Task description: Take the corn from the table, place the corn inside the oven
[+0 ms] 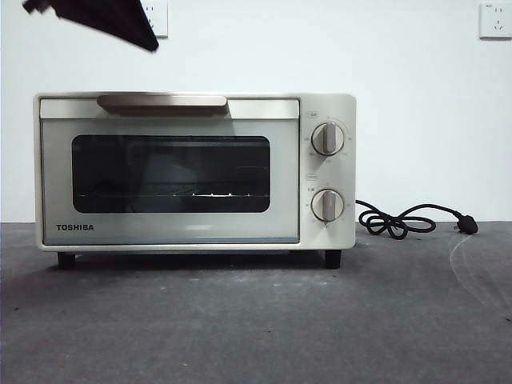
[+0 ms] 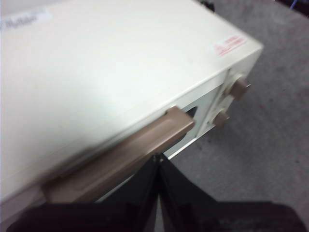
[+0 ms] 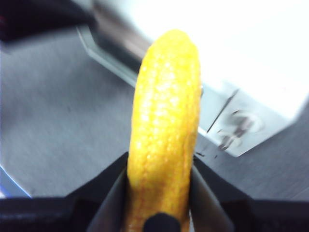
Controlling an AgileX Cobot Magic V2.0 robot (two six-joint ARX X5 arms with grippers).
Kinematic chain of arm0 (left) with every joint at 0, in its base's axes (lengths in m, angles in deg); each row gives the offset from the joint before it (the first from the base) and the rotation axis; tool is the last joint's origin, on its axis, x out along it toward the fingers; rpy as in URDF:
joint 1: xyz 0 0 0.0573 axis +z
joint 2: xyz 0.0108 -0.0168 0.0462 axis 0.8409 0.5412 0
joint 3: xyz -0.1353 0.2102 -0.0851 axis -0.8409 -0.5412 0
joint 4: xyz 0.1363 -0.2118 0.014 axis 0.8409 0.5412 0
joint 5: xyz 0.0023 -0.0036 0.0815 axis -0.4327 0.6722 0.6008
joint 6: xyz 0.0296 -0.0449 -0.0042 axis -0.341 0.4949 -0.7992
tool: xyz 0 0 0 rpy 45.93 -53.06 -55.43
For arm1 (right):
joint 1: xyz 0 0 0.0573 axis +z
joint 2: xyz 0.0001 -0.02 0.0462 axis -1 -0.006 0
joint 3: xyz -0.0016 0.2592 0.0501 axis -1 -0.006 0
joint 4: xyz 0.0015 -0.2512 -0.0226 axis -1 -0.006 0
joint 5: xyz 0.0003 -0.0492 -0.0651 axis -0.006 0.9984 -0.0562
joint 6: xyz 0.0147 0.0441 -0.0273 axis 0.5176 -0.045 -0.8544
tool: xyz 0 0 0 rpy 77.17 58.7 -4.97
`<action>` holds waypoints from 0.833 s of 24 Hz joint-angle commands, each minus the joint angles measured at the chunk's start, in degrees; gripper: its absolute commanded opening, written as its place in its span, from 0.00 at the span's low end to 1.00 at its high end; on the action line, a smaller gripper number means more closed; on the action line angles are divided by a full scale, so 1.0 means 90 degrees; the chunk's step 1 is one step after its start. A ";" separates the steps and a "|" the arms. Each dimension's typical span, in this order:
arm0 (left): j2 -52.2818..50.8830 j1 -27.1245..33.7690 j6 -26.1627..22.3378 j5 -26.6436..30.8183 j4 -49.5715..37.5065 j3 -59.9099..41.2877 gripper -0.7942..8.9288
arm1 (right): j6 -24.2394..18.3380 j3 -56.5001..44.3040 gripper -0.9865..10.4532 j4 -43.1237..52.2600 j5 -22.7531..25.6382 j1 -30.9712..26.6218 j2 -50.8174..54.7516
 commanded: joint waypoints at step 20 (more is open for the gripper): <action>0.0882 0.0189 -0.0175 0.0012 0.0194 0.0022 0.08 | -0.0010 0.0010 0.08 -0.0442 0.0597 0.0005 0.0869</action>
